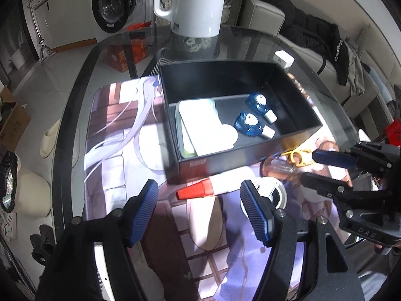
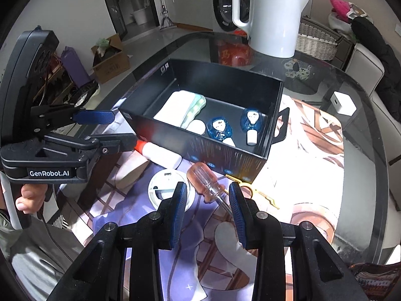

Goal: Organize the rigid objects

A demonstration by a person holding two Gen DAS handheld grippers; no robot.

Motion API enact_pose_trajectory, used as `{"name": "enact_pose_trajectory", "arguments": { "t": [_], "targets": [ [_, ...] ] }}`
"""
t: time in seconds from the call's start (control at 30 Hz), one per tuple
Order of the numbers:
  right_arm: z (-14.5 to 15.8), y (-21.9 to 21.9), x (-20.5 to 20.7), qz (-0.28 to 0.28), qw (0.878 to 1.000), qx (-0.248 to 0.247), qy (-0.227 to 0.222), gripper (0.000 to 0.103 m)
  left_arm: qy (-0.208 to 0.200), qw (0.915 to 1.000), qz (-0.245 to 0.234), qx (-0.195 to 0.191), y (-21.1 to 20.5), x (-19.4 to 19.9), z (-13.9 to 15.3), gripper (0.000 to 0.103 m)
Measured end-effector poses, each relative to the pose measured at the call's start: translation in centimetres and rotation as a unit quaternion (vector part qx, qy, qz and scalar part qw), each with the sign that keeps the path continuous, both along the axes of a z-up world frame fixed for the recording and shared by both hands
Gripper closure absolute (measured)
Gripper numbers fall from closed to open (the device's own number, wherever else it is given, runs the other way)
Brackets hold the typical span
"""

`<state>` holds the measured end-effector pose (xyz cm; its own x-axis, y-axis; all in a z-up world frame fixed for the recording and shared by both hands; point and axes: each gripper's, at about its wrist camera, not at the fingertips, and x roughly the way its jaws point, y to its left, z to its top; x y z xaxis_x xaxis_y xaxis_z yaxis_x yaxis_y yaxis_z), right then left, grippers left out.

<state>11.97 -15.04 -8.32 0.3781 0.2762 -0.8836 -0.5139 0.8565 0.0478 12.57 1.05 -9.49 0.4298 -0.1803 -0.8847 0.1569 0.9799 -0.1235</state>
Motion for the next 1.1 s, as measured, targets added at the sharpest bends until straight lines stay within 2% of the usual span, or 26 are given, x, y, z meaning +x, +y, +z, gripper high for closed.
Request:
{"name": "enact_pose_trajectory", "arguments": {
  "t": [0.23, 0.43, 0.67, 0.8, 0.87, 0.97, 1.07, 1.1],
  "targets": [
    [-1.7, 0.4, 0.6, 0.0, 1.0, -0.01, 0.017, 0.067, 0.019, 0.999, -0.02, 0.036, -1.0, 0.4, -2.4, 0.034],
    [-2.6, 0.8, 1.0, 0.005, 1.0, -0.012, 0.025, 0.067, 0.031, 0.9982, -0.039, 0.032, -1.9, 0.4, -2.6, 0.036],
    [-2.8, 1.1, 1.0, 0.012, 0.999, -0.011, 0.03, 0.067, 0.05, 0.9958, -0.066, 0.039, -3.2, -0.6, -2.8, 0.061],
    [-2.7, 1.1, 0.8, 0.014, 0.999, -0.011, 0.029, 0.067, 0.058, 0.9944, -0.084, 0.027, -3.6, -1.3, -2.4, 0.065],
    [-2.7, 0.9, 0.8, 0.013, 0.999, -0.011, 0.031, 0.067, 0.049, 0.9942, -0.091, 0.031, -3.8, -1.6, -2.0, 0.065],
    [-2.7, 0.7, 1.1, 0.009, 0.999, -0.008, 0.031, 0.067, 0.026, 0.9929, -0.101, 0.058, -4.1, -1.8, -1.2, 0.062],
    [-2.9, 0.5, 1.3, 0.005, 0.999, -0.008, 0.032, 0.067, 0.007, 0.9915, -0.11, 0.07, -4.5, -1.8, -0.7, 0.042],
    [-2.9, 0.5, 1.4, 0.004, 0.999, -0.008, 0.032, 0.067, -0.001, 0.9914, -0.113, 0.067, -4.6, -1.6, -0.5, 0.042]
  ]
}}
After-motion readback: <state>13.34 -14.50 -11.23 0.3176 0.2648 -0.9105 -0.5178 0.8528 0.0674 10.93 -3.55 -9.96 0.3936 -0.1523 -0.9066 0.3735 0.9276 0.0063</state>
